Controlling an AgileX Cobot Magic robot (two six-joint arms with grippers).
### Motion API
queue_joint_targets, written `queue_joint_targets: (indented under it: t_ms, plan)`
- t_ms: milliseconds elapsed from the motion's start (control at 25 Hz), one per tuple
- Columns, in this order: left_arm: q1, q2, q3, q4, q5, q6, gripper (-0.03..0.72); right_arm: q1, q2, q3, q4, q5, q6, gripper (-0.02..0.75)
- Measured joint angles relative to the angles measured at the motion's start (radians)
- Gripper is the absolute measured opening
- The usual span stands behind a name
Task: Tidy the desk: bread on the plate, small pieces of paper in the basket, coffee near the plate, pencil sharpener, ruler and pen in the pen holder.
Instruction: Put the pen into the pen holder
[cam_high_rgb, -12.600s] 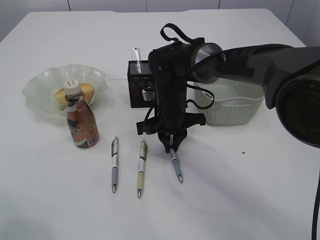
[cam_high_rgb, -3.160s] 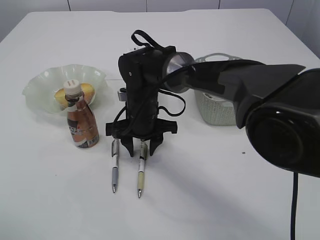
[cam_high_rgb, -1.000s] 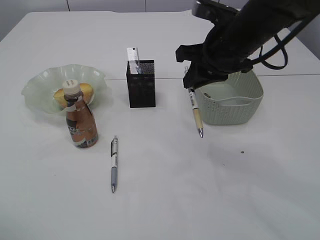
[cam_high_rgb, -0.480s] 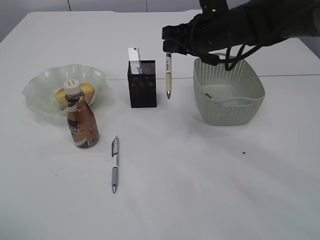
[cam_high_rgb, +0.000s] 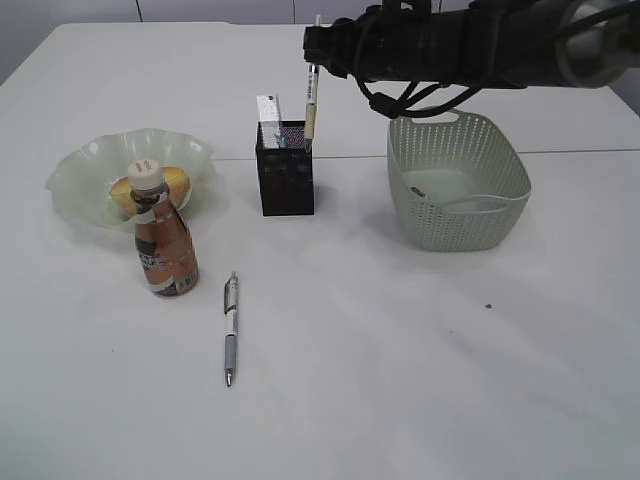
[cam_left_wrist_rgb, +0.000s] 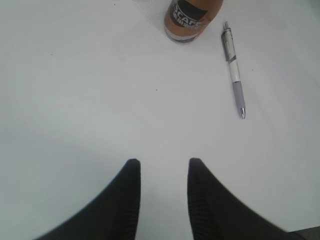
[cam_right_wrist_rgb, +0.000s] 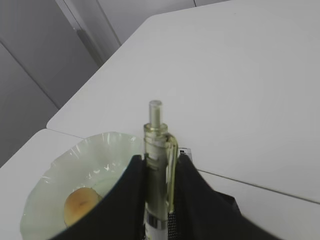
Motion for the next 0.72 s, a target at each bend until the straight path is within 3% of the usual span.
queue_joint_targets:
  t_ms: [720]
  plan:
    - [0.000, 0.000, 0.000, -0.021, 0.002, 0.000, 0.241, -0.002, 0.146, -0.204, 0.025, 0.045, -0.109, 0.104]
